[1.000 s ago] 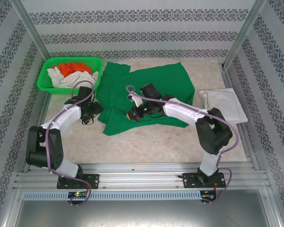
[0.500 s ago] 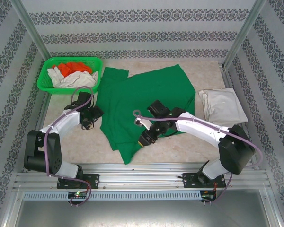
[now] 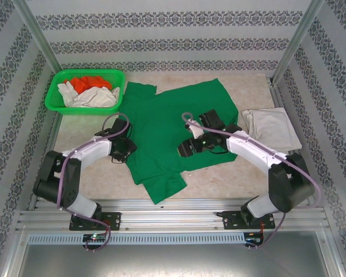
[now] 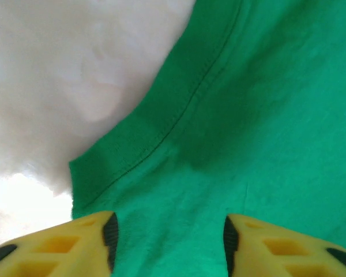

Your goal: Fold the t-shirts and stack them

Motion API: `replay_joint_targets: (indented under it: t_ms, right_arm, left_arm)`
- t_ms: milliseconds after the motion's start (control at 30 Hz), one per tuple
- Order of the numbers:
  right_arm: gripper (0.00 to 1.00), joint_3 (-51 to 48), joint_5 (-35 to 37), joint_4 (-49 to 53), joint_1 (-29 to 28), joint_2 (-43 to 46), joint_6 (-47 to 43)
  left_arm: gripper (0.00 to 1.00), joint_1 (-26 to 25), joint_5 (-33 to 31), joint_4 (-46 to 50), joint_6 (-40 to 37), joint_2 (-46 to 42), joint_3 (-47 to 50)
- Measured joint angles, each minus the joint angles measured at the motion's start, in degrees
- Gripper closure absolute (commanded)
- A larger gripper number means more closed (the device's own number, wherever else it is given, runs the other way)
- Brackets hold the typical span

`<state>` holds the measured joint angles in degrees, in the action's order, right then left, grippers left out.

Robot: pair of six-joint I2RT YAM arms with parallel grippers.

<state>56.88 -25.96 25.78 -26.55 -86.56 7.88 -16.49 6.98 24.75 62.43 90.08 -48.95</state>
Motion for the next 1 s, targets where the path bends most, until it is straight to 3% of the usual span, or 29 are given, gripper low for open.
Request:
replay_joint_targets:
  t_ms: [333,733,900,1000]
  right_arm:
    - [0.23,0.8,5.7,-5.8,10.0,-10.8,11.6]
    - [0.24,13.4,6.3,-11.5,16.6,-25.8,21.0]
    - [0.24,16.4,5.5,-12.2,17.5,-27.9,22.0]
    - [0.23,16.3,5.5,-12.1,17.4,-27.5,21.7]
  left_arm:
    - [0.61,2.6,0.1,-3.1,-2.1,16.4,-16.2]
    - [0.60,6.9,1.8,0.0,-8.5,30.9,-36.9]
    - [0.55,7.6,2.0,2.3,-10.9,34.1,-42.7]
    - [0.44,7.6,1.3,2.2,-11.7,33.6,-42.2]
